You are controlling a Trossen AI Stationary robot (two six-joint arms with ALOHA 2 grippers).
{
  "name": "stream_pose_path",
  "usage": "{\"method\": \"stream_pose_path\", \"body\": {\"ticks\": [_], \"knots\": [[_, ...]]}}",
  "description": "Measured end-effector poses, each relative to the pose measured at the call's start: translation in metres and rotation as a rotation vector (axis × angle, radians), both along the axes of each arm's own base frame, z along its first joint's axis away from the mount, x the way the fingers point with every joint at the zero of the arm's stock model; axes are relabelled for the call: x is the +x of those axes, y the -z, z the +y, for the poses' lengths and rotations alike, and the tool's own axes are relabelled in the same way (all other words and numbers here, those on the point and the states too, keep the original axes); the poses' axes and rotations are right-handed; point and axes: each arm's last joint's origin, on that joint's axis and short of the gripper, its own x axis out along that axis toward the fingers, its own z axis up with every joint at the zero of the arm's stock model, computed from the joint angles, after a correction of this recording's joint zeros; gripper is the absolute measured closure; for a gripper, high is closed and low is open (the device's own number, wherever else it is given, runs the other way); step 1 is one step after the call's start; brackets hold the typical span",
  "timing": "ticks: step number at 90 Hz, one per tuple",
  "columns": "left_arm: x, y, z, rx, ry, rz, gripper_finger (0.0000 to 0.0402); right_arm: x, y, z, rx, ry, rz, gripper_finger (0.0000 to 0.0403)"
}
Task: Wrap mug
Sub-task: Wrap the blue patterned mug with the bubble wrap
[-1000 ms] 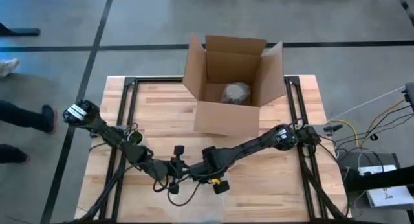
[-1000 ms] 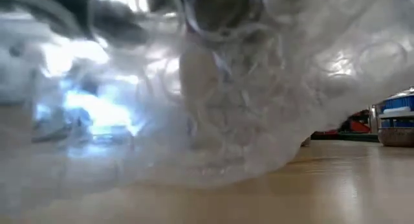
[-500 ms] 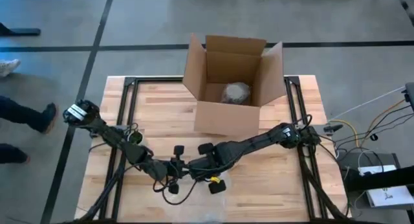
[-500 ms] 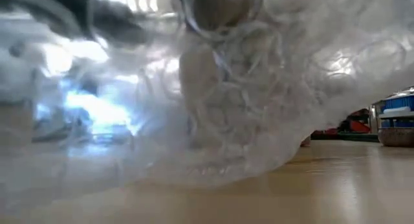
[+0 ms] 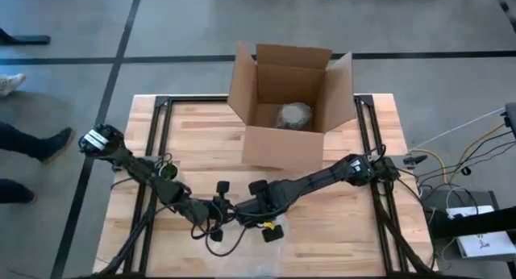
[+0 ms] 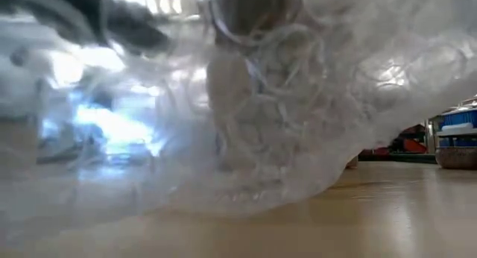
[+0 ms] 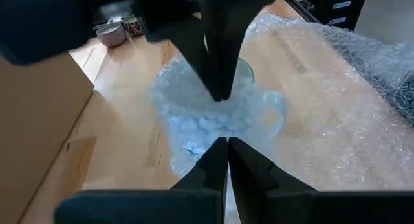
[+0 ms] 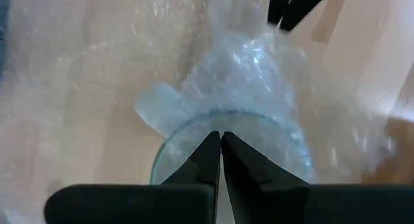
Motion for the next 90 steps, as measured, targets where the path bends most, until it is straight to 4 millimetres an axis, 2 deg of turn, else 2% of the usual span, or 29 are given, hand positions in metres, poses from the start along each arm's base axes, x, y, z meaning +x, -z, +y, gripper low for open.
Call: {"method": "stream_pose_path", "body": {"ticks": [30,46,58,90], "knots": [[0.000,0.000,0.000,0.000,0.000,-0.001,0.0402,-0.007,0.038,-0.003,-0.031,-0.010,0.086,0.0401],[0.000,0.000,0.000,0.000,0.000,-0.001,0.0402,-0.007,0.045,-0.002,-0.015,-0.029,0.079,0.0401],[0.000,0.000,0.000,-0.001,0.000,0.000,0.0402,-0.007,0.036,-0.002,-0.011,-0.008,0.084,0.0401],[0.000,0.000,0.000,0.002,0.000,0.004,0.0402,-0.018,-0.017,-0.006,0.011,0.030,0.037,0.0401]]}}
